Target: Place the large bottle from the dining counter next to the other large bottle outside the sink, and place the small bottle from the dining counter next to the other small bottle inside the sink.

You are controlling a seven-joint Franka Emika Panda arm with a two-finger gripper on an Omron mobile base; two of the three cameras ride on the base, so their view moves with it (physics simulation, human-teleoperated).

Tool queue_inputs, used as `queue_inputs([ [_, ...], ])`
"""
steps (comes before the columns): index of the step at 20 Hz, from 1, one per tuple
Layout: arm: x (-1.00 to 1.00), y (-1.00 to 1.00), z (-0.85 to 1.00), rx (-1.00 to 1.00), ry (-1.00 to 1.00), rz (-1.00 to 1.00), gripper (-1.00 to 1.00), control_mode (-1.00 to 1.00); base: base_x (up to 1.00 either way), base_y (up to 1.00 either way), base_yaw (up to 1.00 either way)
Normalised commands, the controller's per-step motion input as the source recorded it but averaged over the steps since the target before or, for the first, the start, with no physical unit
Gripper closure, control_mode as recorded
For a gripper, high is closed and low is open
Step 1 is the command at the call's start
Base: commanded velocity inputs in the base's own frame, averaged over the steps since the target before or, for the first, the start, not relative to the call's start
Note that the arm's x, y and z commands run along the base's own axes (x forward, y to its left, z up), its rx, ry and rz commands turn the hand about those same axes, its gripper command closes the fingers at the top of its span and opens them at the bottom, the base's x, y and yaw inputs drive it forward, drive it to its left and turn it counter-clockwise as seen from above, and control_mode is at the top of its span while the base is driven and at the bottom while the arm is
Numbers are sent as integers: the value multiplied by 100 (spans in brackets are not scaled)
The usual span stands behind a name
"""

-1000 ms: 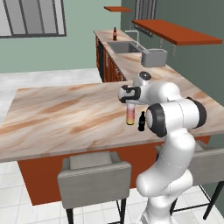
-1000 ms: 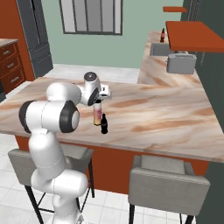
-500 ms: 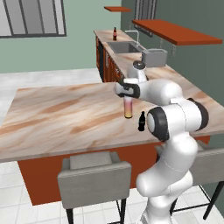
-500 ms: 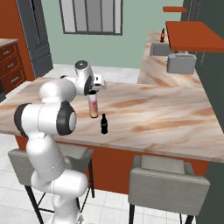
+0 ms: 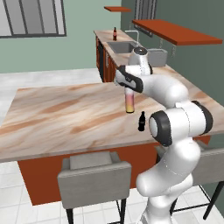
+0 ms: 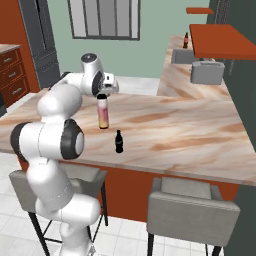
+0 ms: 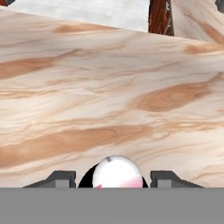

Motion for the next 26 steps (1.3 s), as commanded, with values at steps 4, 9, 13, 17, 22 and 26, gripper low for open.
queue_inputs([
  [4, -32, 0, 31, 1, 0, -2, 100, -100, 0, 0, 0],
  [9, -31, 0, 21, 0, -4, -1, 100, -100, 0, 0, 0],
  [13, -31, -1, 27, 0, -3, -1, 100, -100, 0, 0, 0],
  [17, -31, -1, 22, 0, -3, -2, 100, -100, 0, 0, 0],
  [22, -30, -5, 16, 0, -2, -3, 100, -100, 0, 0, 0],
  [26, -28, -1, 16, 0, -5, -2, 100, -100, 0, 0, 0],
])
